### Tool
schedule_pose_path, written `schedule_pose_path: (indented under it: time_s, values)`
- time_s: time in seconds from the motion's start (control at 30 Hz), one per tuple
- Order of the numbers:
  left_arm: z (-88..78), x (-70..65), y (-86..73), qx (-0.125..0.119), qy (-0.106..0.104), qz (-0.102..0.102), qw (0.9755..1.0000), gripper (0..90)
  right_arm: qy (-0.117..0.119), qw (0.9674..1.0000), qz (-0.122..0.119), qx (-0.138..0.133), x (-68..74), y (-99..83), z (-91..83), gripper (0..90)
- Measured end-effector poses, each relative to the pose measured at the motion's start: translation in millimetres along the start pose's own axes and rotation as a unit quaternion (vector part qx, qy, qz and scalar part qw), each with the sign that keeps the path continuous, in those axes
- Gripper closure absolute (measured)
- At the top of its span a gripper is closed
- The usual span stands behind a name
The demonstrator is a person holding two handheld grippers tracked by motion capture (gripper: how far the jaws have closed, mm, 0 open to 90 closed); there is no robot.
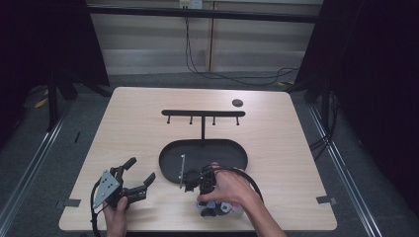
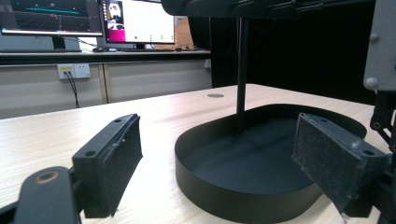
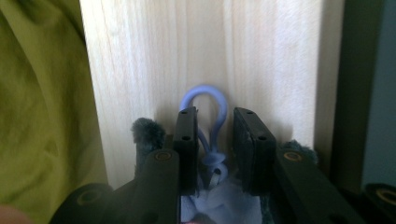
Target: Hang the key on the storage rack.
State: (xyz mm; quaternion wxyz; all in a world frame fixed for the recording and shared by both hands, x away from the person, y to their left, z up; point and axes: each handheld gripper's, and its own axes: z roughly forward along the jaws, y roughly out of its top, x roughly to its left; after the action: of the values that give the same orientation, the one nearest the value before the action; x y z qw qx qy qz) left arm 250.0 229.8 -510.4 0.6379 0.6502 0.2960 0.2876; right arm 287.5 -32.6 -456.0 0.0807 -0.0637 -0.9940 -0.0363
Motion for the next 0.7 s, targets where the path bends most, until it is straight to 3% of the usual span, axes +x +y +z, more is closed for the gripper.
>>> schedule_pose_path:
  time_s: [0.17, 0.4, 0.57, 0.67, 0.7]
  values:
    - [0.0, 0.0, 0.0, 0.000, 0.000, 0.000, 1.0000, 15.3, 0.008, 0.9999, -0.001, 0.011, -0.4, 2.1, 3.0, 73.7]
    - [0.0, 0.0, 0.0, 0.000, 0.000, 0.000, 1.0000, 15.3, -0.002, 0.9997, -0.022, 0.011, 3.0, 5.4, 0.2, 79.3]
    - [-0.1, 0.1, 0.0, 0.000, 0.000, 0.000, 1.0000, 15.3, 0.005, 0.9994, -0.029, 0.015, 6.0, 7.9, 2.2, 82.7]
    - [0.0, 0.0, 0.0, 0.000, -0.001, -0.001, 1.0000, 15.3, 0.003, 0.9992, -0.031, 0.024, 6.1, 7.8, 1.7, 86.5]
    - [-0.1, 0.0, 0.0, 0.000, 0.000, 0.000, 1.0000, 15.3, -0.009, 0.9994, -0.030, 0.017, 6.8, 7.7, 0.9, 87.2]
